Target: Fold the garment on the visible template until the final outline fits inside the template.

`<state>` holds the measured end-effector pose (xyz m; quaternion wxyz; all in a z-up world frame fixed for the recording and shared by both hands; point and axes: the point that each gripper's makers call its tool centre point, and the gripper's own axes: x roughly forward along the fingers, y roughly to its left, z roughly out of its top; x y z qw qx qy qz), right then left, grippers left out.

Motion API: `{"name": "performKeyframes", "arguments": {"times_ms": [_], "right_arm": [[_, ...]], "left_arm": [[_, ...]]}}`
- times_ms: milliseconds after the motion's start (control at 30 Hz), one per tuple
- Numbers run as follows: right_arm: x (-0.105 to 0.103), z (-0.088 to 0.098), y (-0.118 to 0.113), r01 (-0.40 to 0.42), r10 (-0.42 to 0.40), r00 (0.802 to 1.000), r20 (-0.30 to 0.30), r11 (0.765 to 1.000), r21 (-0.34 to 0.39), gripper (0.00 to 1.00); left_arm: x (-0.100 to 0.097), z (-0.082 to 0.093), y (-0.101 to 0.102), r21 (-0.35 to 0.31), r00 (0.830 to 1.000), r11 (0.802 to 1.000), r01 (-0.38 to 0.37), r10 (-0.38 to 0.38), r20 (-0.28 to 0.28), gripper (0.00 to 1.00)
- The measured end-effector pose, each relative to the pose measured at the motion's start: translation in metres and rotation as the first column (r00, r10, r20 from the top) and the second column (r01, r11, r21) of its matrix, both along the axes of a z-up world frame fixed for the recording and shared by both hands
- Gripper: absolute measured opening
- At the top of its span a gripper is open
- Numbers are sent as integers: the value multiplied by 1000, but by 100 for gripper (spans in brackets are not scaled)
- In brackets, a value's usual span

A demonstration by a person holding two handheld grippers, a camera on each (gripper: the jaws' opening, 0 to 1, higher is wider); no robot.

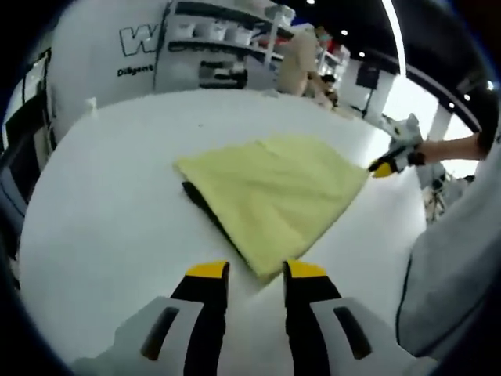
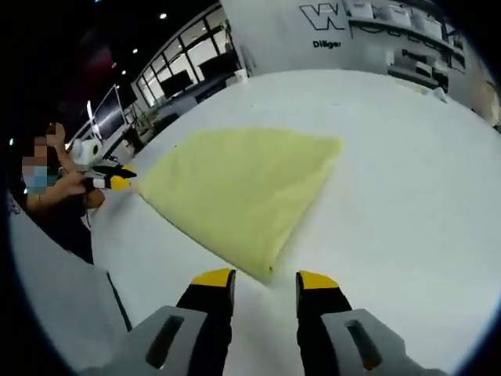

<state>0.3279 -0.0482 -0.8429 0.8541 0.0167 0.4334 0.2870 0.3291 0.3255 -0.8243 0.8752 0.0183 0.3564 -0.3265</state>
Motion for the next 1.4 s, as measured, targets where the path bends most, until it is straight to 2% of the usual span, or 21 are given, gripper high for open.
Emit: {"name": "performKeyframes", "arguments": {"times_ms": [33, 67, 167, 233, 300, 333, 367, 433, 500, 700, 767, 800, 900, 1033, 1200, 1267, 1300, 1333, 1367, 1400], "right_arm": [[1, 0, 1, 5, -5, 1000, 0, 1000, 7, 23], [2, 0, 2, 10, -10, 1000, 0, 1000, 15, 22], [3, -2, 4, 8, -8, 1000, -6, 1000, 16, 22], [4, -5, 6, -7, 7, 1000, -17, 1000, 1, 19], [8, -5, 11, -18, 18, 1000, -13, 1000, 5, 12], [9, -6, 14, -22, 22, 1000, -18, 1000, 9, 10], [9, -7, 14, -18, 18, 999, -27, 1000, 7, 8], [9, -8, 14, -10, 10, 999, -36, 1000, -2, 7], [8, -8, 14, -14, 13, 1000, -29, 1000, -12, 1], [4, -5, 14, -2, 2, 1000, -20, 1000, 9, 0], [1, -6, 11, 24, -24, 1000, -15, 1000, -9, 0], [-2, -5, 9, 47, -47, 999, -13, 999, 1, 0], [-5, -6, 8, 41, -41, 999, -5, 999, -3, 0], [-11, -11, 7, 34, -34, 999, -8, 999, -15, 0], [-20, -8, 7, 45, -45, 999, -11, 999, -11, 0], [-28, -7, 10, 37, -37, 999, -8, 999, -11, 6], [-32, -5, 12, 27, -27, 1000, 0, 999, -20, 14], [-34, -8, 2, -4, 4, 1000, 0, 997, -79, 21], [-38, -7, 0, -20, 20, 1000, -3, 994, -104, 28], [-39, -3, -5, -11, 16, 999, 37, 992, -128, 35]], "left_arm": [[1, -1, -1, -4, 1000, 1000, 1, -1, -4, 20], [2, -5, -3, -21, 999, 1000, -3, 3, -33, 19], [0, -8, -4, -1, 998, 1000, -8, 8, -62, 17], [-4, -9, -17, 12, 998, 1000, 11, -11, -60, 17], [-5, -11, -16, -5, 996, 1000, 23, -23, -84, 14], [-4, -15, -13, 19, 996, 1000, 15, -13, -90, 9], [-2, -16, -7, 61, 997, 998, 16, -12, -73, 5], [-3, -17, -8, 56, 997, 998, 24, -20, -77, 2], [-3, -17, -9, 46, 996, 999, 22, -18, -82, 0], [-6, -16, -10, 41, 996, 999, 23, -19, -87, 0], [-8, -16, -10, 39, 996, 999, 21, -18, -89, 0], [-14, -16, -11, 48, 997, 998, 33, -29, -71, 0], [-20, -18, -9, 50, 997, 998, 36, -33, -66, 0], [-25, -21, -6, 36, 996, 999, 29, -26, -84, 0], [-33, -23, -6, 46, 996, 999, 23, -19, -85, 0], [-34, -23, -5, 65, 998, 998, 15, -11, -67, 1], [-35, -22, -5, 75, 998, 997, 14, -10, -56, 2], [-37, -15, -7, 73, 999, 997, 1, 2, -42, 3], [-37, -11, -8, 72, 999, 997, -7, 10, -38, 5], [-31, -10, -1, 100, 999, 994, -37, 38, -1, 6]]}}
